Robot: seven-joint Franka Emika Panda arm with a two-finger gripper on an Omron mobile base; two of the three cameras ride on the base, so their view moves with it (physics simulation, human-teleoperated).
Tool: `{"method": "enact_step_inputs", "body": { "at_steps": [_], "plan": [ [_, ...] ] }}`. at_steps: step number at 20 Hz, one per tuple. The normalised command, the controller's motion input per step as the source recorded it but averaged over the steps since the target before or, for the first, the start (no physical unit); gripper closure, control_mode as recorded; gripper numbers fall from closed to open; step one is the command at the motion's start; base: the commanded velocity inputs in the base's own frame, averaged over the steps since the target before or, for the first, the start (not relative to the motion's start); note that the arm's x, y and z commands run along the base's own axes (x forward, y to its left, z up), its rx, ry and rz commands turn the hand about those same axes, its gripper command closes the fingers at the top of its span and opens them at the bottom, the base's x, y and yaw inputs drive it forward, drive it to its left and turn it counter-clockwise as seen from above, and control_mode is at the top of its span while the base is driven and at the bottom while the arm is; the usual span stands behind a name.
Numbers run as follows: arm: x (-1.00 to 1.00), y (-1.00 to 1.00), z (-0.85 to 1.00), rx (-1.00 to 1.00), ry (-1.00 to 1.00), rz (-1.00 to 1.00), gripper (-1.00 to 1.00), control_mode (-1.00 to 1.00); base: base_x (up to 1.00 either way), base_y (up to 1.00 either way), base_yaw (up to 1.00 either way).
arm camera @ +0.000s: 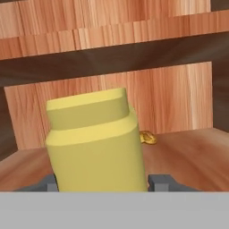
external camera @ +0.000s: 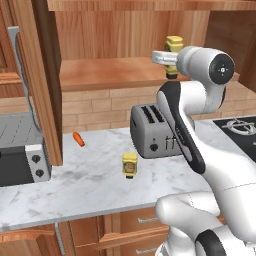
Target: Pick the mustard and mustard from the counter and place them in the cabinet.
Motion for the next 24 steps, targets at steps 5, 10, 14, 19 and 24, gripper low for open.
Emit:
{"method": "enact_step_inputs", "body": {
  "at_steps": [5,10,14,19,24],
  "plan": [
    [0.33,0.01,-0.09,0.01,0.00,-0.03,1.00,-1.00,0.00,0.00,0.00],
    [0.34,0.00,-0.11,0.01,0.00,-0.03,1.00,-1.00,0.00,0.00,0.00],
    [0.22,0.00,-0.20,0.00,0.00,-0.01,1.00,-1.00,0.00,0.00,0.00],
    [0.22,0.00,-0.20,0.00,0.00,-0.01,1.00,-1.00,0.00,0.00,0.00],
    [0.27,0.00,-0.08,0.00,0.00,-0.01,1.00,-1.00,0.00,0.00,0.00]
  ]
}}
